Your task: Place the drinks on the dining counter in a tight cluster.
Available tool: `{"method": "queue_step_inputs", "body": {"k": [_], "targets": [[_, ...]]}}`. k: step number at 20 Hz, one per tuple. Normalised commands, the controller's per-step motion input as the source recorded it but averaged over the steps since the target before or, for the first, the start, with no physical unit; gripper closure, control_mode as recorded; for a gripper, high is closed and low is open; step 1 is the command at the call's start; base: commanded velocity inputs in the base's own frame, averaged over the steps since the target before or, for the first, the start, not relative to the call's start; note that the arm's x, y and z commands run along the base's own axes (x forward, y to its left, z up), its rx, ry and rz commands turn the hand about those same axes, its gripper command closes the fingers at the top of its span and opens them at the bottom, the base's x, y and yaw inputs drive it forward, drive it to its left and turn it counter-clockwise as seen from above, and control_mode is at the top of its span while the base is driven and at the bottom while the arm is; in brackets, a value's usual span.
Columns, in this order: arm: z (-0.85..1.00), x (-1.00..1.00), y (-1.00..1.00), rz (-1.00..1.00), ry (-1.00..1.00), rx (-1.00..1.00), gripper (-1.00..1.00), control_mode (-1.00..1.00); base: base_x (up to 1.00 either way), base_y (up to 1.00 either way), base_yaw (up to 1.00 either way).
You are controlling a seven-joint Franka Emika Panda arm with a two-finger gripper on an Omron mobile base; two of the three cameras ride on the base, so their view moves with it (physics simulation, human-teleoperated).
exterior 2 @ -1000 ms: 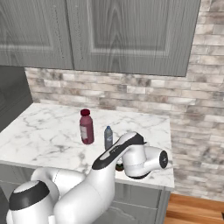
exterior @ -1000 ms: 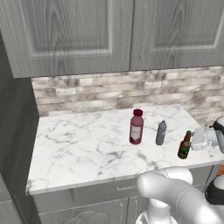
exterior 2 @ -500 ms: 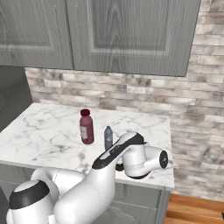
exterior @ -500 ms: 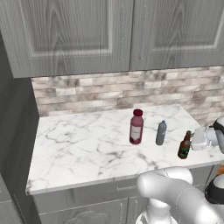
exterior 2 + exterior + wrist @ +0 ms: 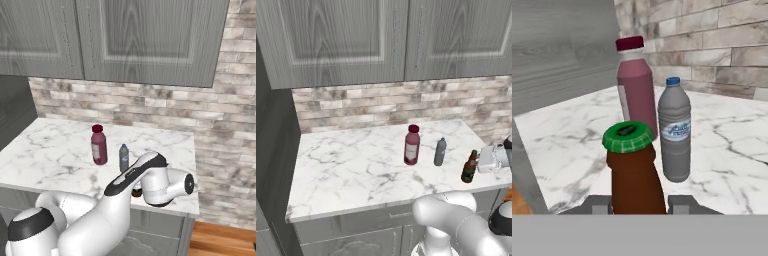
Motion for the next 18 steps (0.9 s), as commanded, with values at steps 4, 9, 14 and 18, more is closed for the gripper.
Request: {"method": "queue_step_inputs", "body": {"k": [4,9,14,18], "targets": [[0.76,-0.43,0.00,0.00,0.00,0.00,1.00,-1.00,0.00,0.00,0.00],[0.81,-0.22,0.04,0.00,0.00,0.00,1.00,-1.00,0.00,0.00,0.00],[0.55,-0.05,0.22,0.00,-0.01,0.00,1.00,-1.00,0.00,0.00,0.00],[0.04,0.09,0.69,-0.02,0.00,-0.02,1.00,-1.00,0.00,0.00,0.00]]}}
